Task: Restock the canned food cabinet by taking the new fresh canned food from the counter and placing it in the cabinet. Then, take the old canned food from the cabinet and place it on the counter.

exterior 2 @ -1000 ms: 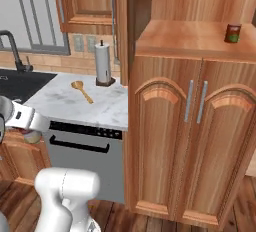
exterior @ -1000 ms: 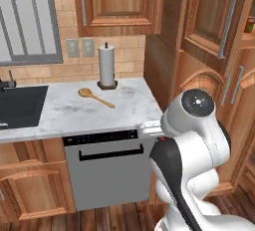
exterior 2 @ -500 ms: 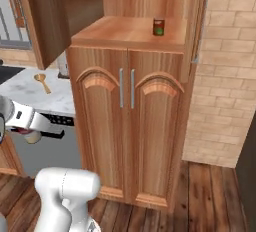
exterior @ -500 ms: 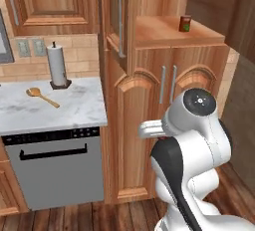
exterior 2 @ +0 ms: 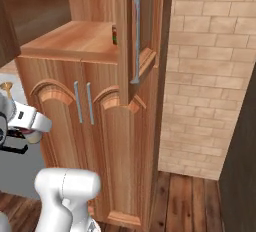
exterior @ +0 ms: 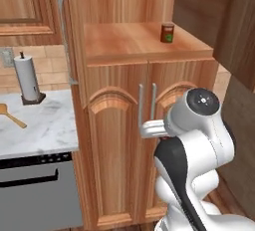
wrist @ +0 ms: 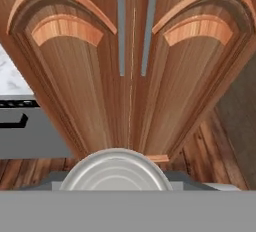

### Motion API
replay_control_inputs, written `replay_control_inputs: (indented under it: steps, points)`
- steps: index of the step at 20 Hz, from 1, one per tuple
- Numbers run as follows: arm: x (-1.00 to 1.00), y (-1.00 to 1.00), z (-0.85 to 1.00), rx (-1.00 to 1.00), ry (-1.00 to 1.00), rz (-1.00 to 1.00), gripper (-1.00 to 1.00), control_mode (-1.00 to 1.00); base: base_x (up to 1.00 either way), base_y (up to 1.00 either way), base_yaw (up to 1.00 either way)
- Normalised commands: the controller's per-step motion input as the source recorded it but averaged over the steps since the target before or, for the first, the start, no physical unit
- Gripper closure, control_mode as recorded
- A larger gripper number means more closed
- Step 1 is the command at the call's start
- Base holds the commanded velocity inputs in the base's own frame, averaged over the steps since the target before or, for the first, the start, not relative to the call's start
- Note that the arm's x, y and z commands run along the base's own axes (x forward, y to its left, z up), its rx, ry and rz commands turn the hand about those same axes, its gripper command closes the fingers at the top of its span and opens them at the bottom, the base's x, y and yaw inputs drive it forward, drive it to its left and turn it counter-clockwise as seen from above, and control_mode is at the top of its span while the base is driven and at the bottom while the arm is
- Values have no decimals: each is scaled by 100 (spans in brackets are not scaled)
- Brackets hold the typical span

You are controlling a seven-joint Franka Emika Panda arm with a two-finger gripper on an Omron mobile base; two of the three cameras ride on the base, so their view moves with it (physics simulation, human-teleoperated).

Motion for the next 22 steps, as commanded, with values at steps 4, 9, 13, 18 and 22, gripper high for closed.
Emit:
replay_control_inputs:
  steps: [4, 9, 13, 18, 22]
  points:
    - [0, 0, 0, 0, 0, 0, 100, 100, 81, 0, -5]
    - [0, 0, 0, 0, 0, 0, 100, 100, 81, 0, -4]
    - [0, 5, 19, -1, -2, -1, 100, -100, 20, 10, -2]
    - [-16, 4, 94, -3, -18, -4, 100, -100, 0, 0, 0]
    - [39, 0, 100, 0, -18, 0, 100, -100, 0, 0, 0]
